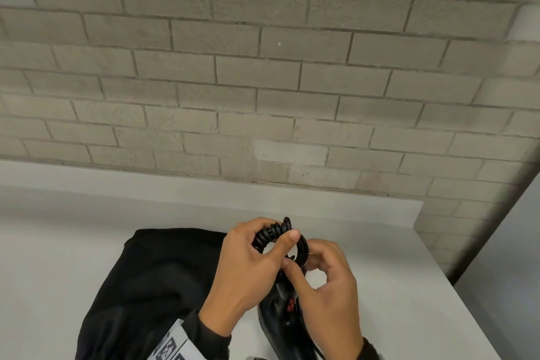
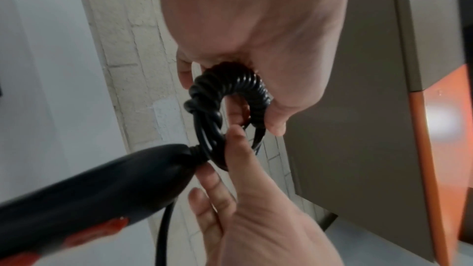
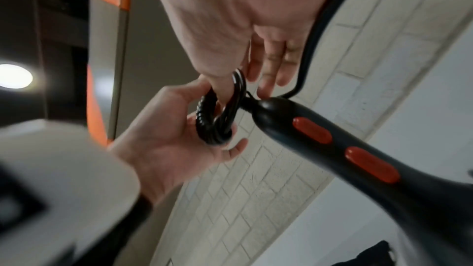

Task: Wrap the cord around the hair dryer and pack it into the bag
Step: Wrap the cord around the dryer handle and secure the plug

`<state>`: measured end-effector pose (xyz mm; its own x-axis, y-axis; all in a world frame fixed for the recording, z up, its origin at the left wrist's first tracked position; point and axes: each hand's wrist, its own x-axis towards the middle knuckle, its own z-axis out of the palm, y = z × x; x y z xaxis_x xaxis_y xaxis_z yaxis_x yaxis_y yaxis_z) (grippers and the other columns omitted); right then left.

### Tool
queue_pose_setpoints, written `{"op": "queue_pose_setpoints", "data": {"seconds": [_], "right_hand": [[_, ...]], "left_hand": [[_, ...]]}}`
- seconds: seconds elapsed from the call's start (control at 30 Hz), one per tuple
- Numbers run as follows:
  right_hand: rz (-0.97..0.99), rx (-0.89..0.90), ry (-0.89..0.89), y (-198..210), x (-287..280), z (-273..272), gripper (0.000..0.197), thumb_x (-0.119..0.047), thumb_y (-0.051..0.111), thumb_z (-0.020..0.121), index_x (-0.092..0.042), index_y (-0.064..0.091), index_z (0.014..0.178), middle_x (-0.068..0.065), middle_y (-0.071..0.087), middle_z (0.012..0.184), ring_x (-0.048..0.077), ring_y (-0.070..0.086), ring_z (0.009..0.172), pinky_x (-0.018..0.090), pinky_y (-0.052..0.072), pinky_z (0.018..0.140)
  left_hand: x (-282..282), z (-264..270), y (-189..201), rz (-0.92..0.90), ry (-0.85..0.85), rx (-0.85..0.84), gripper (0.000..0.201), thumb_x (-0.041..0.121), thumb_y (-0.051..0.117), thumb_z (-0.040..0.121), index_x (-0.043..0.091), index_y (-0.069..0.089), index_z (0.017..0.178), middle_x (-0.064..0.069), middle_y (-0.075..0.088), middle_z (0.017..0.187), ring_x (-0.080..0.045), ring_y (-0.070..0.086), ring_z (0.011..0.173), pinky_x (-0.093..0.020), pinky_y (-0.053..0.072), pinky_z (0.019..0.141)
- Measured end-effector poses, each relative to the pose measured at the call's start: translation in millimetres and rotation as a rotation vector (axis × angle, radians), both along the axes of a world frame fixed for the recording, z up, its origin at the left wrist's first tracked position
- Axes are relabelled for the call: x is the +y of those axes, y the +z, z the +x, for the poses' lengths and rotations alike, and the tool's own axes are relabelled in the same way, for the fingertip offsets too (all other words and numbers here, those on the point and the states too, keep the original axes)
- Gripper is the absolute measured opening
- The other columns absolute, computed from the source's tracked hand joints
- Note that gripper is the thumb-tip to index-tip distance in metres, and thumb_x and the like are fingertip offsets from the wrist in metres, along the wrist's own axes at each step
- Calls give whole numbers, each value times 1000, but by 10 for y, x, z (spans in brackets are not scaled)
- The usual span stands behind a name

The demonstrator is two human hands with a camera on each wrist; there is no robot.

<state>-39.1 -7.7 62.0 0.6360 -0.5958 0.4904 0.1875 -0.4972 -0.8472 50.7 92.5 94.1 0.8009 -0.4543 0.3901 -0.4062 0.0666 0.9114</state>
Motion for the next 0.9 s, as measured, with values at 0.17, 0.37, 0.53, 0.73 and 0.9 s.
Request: {"op": "queue_pose_setpoints", "data": {"seconds": [0.17, 0.37, 0.53, 0.73, 0.9], "right_hand": [[-384, -144, -309, -73, 72, 42, 20, -24, 84, 74, -27, 68, 87, -8, 61, 108, 0, 59, 77, 15, 44, 55], [-379, 21, -303, -26, 159, 70, 23, -44, 57, 88, -37, 78, 95, -3, 67, 125, 10, 68, 72, 21, 50, 47], [-190, 191, -300, 5, 177, 39, 28, -61, 48, 81, -53, 64, 103, -29, 60, 126, -4, 63, 100, 15, 48, 65], [258, 198, 36, 192, 154, -57, 21, -29, 63, 92, -33, 75, 75, -25, 66, 101, 1, 65, 93, 16, 49, 78], [474, 307, 309, 401, 21, -176, 26, -30, 61, 93, -19, 78, 76, -2, 73, 82, 13, 68, 76, 19, 50, 74]], "left_hand": [[-38, -69, 26, -45, 75, 39, 20, 44, 76, 78, 26, 72, 72, 3, 70, 66, -13, 65, 63, -40, 57, 59], [-67, -148, 74, -96, 54, 74, 20, 47, 73, 73, 27, 74, 71, 5, 70, 63, -7, 63, 58, -31, 50, 57], [-105, -148, -26, 4, 83, -41, 25, 61, 66, 71, 39, 74, 79, 10, 72, 81, -8, 64, 92, -30, 53, 81], [-118, -95, -126, 55, 188, -238, 29, 65, 62, 77, 39, 72, 84, 22, 58, 93, -9, 54, 102, -36, 50, 86], [-105, -26, -116, 55, 149, -370, 30, 59, 61, 83, 32, 72, 86, 22, 56, 92, -15, 57, 97, -39, 51, 79]]}}
